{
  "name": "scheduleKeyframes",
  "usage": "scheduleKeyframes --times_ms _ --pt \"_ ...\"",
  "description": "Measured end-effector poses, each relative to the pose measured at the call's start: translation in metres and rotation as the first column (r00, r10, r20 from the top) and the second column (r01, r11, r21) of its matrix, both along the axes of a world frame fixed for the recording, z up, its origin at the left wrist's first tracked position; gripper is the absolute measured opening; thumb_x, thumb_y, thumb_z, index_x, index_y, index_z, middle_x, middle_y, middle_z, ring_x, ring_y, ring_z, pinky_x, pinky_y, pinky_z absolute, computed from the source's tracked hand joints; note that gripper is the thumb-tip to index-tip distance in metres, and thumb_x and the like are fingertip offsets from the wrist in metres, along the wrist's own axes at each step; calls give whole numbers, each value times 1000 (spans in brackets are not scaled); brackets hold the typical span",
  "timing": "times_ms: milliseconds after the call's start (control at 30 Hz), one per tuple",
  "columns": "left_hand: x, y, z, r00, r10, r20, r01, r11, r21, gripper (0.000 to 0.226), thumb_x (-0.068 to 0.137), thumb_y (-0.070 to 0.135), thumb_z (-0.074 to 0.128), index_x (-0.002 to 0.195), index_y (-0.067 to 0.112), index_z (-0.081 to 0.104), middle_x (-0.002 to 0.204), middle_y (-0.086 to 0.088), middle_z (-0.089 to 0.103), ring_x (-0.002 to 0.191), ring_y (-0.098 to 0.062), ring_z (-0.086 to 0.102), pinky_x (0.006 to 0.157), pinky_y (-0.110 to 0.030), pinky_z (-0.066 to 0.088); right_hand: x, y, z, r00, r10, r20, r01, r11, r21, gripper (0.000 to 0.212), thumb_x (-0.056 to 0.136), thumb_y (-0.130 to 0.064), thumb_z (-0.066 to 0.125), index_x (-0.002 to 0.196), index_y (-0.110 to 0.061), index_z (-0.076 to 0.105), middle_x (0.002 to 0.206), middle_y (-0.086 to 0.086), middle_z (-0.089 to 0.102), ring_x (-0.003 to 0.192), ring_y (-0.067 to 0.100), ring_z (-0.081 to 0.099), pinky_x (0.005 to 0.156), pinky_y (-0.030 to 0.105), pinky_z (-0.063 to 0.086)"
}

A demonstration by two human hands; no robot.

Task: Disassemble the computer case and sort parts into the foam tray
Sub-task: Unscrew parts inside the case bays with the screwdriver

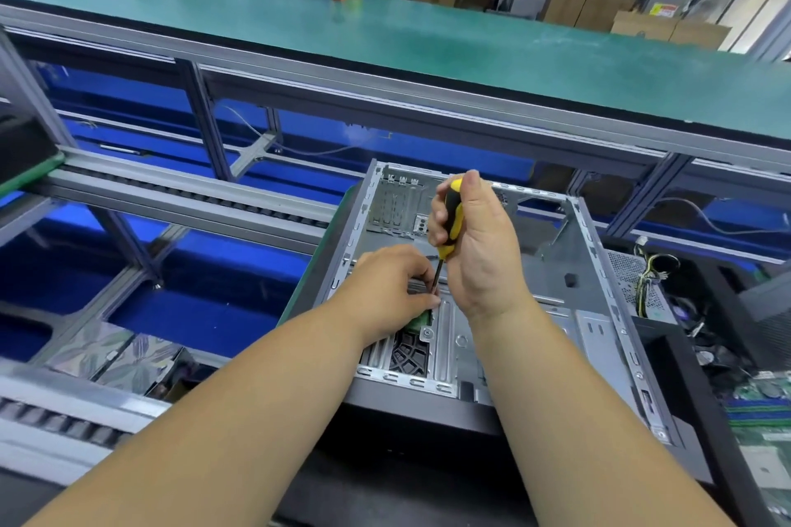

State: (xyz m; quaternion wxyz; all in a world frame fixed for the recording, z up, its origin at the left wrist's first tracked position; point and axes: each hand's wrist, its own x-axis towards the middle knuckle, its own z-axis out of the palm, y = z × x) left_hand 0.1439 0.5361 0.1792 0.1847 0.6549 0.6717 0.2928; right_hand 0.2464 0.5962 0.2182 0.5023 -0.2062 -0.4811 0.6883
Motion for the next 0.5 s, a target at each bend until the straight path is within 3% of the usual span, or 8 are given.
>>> scheduleKeyframes --times_ms 233,400,500 --pt "0 0 0 1000 0 16 0 1000 -4 19 80 32 77 75 28 59 87 8 57 91 -16 56 92 -43 44 -3 -2 4 994 104 20 -104 994 44 42 105 -33 33 74 -11 51 52 -4 35 47 10 26 46 20 23" --pt "0 0 -1 1000 -4 -4 4 1000 -2 15 81 35 76 82 25 65 89 9 56 93 -14 55 93 -41 43 1 8 10 983 181 -15 -181 983 14 55 102 -24 23 51 -16 44 42 -5 24 41 11 17 42 21 18" --pt "0 1 -2 1000 0 -5 0 1000 -4 15 81 35 76 84 24 66 89 10 56 93 -14 54 93 -40 43 2 11 10 974 227 -17 -227 974 -8 59 103 -30 24 49 -16 44 41 -5 24 43 12 14 42 22 15"
